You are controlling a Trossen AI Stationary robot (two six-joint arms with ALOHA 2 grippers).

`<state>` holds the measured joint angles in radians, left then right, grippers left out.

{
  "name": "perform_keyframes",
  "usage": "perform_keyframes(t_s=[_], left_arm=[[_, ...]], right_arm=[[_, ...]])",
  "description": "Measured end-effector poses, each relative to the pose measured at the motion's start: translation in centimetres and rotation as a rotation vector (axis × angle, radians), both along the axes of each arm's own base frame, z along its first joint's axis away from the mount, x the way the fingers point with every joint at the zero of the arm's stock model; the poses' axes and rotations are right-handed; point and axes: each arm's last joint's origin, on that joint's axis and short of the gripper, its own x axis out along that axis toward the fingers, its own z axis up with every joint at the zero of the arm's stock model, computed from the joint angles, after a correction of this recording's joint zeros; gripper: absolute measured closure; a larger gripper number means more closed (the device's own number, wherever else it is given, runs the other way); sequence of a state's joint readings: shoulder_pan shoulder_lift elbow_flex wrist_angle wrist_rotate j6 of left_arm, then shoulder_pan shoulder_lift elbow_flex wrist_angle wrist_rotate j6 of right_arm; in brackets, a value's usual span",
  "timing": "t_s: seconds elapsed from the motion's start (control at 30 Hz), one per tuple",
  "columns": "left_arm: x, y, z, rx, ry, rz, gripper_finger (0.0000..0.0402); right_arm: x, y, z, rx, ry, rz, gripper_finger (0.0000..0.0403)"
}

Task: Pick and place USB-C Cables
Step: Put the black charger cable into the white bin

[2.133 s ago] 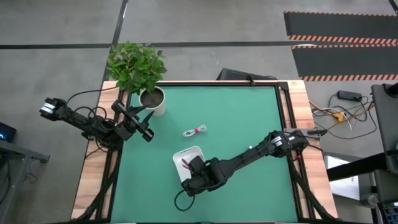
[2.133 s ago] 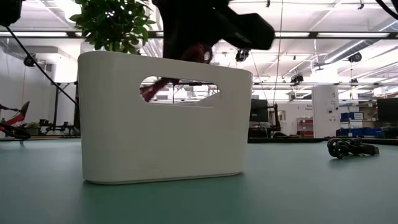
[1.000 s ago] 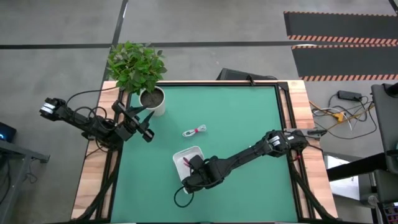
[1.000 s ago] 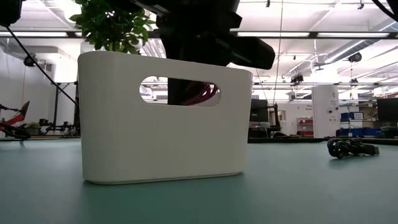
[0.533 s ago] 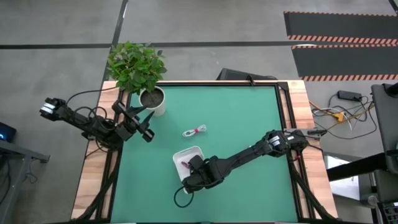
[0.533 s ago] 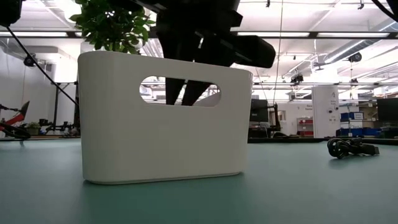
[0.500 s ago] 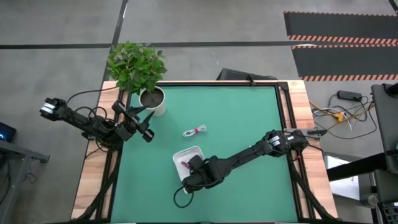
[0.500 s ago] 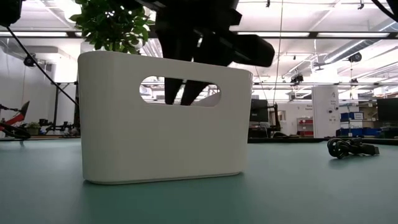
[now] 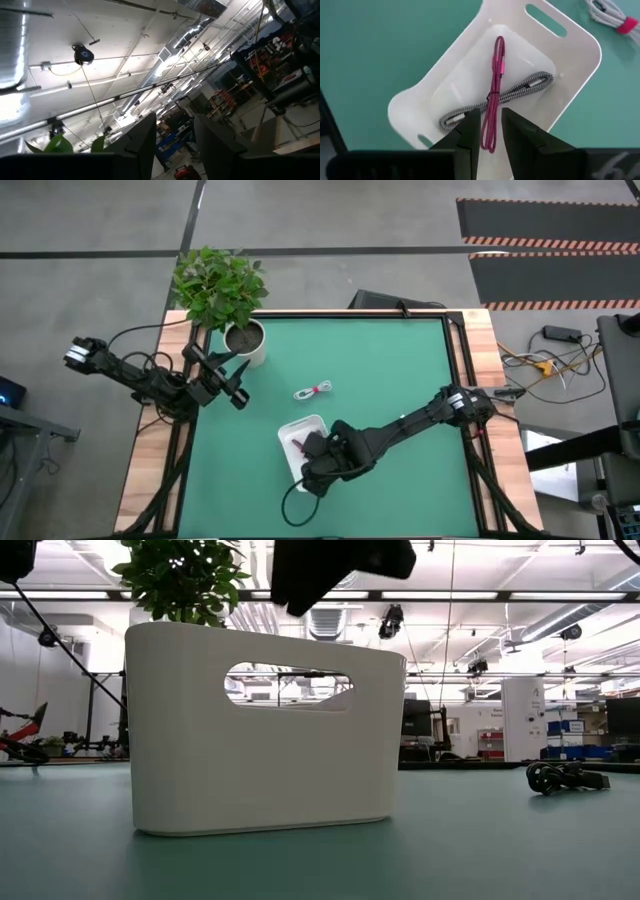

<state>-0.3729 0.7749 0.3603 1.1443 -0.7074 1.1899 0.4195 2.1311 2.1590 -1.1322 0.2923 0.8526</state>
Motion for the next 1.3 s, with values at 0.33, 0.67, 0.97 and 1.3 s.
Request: perform_keyframes(t_s=[0.33, 0.67, 0.97, 1.3], left_arm=[[0.5, -0.2, -0.4, -0.185, -0.077, -0.135, 0.0283], [2.3, -1.0, -2.5, -0.347, -0.004, -0.221, 0.0283], [4.2, -1.6, -4.5, -0.484, 0.036, -0.264, 0.0283], [5.8, -2.2, -6.2, -0.586, 0.068, -0.273, 0.0283]], right_arm=[[-3.3, 0.2, 0.8, -0.149, 0.17, 0.111, 0.0335], [-6.3, 0.1, 2.2, -0.27, 0.156, 0.186, 0.0335], [-10.0, -2.1, 0.8, -0.25, 0.006, 0.256, 0.0335], [-17.4, -5.5, -3.3, -0.081, 0.127, 0.355, 0.0335]])
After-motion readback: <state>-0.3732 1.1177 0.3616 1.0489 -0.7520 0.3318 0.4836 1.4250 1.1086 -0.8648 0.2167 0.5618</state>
